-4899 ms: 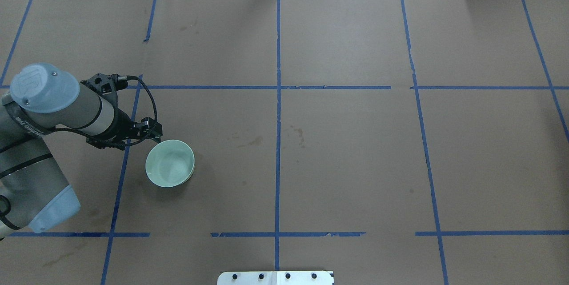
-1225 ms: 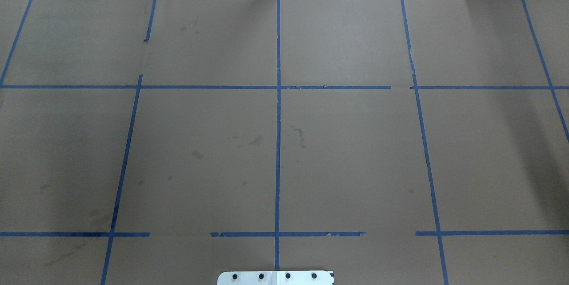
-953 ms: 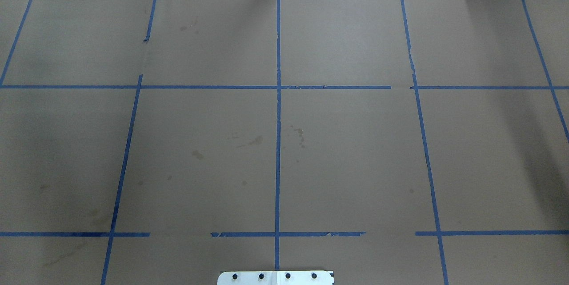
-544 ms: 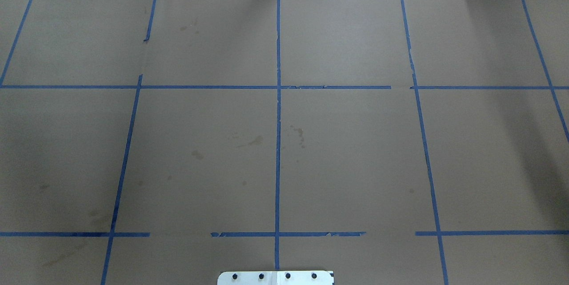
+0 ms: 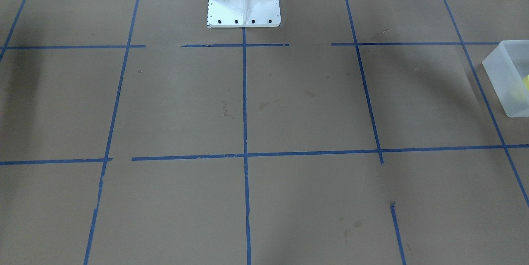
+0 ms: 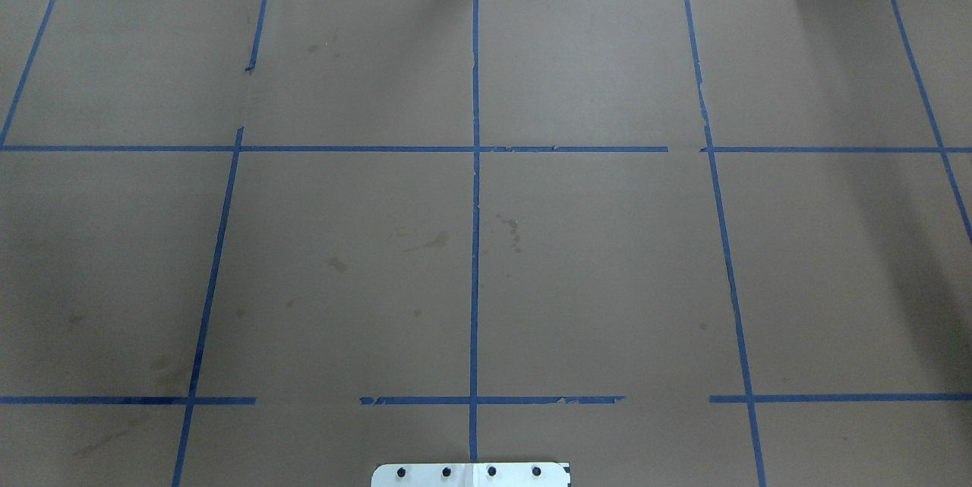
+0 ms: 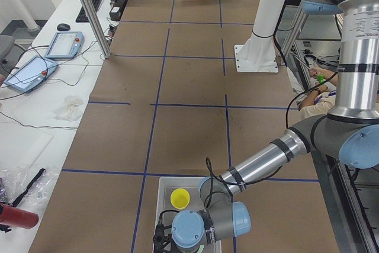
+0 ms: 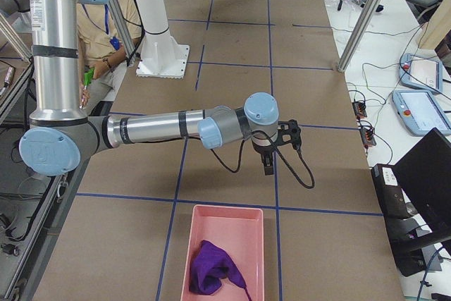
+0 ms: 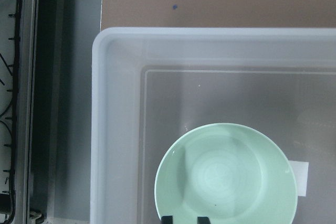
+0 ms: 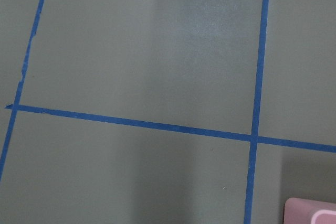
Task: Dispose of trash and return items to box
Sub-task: 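Lower the green bowl into the white bin and open the left gripper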
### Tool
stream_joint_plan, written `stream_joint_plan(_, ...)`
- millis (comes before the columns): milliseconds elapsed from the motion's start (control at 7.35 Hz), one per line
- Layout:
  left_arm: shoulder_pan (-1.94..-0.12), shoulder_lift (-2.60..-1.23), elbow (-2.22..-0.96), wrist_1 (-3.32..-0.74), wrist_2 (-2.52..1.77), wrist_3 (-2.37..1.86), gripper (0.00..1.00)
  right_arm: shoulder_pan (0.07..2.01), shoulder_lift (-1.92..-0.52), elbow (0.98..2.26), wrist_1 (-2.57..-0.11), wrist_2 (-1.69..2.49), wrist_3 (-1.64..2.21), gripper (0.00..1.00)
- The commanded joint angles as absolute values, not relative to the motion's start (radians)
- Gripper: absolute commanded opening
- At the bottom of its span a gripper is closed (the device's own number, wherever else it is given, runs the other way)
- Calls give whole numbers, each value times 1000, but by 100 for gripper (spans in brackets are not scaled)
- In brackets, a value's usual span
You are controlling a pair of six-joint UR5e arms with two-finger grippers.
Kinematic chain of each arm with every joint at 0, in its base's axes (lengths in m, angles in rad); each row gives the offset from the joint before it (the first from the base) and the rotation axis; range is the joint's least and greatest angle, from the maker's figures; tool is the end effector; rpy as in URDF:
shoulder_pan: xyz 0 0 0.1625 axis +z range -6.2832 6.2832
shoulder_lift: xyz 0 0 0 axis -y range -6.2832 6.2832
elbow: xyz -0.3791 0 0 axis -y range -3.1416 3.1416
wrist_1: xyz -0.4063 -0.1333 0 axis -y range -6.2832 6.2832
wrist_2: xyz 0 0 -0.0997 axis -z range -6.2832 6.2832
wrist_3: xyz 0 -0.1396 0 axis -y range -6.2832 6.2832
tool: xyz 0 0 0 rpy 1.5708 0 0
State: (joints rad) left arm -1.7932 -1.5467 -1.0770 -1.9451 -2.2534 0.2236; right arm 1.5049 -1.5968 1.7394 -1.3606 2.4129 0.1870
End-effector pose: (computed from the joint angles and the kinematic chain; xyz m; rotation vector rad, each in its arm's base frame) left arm -0.1383 -0.4066 0.8641 0.0162 0.6950 -0.0479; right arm -0.0050 -0.5188 0.5365 0.2237 -0.8675 -0.0356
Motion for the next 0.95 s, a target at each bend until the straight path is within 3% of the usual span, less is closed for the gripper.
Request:
stream_joint_plan(0,-1793,-1546,-1257,-1892,-2255,215,62,1505,-1600,1750,-1362,2414,189,100)
stream_joint_plan(136,-1796,-1548,-1431,-1738,-2261,212,77,1505,-1608,1767,-1367,2413,189,100)
stream_joint_plan(272,-1795,-1552,-1585,-1679,-2261,180,79,1500,-1609,1769,-1367,2413,189,100)
stream_joint_plan(544,-1735,-1562,-1791,-1638,-2264,109,94,1494,-1614,1766,-1368,2408,189,100)
stream_joint_plan(817,-1524,-1560,-1929,-1635,-2266,-178,95,1476,-1611,1766,-1368,2408,192,100)
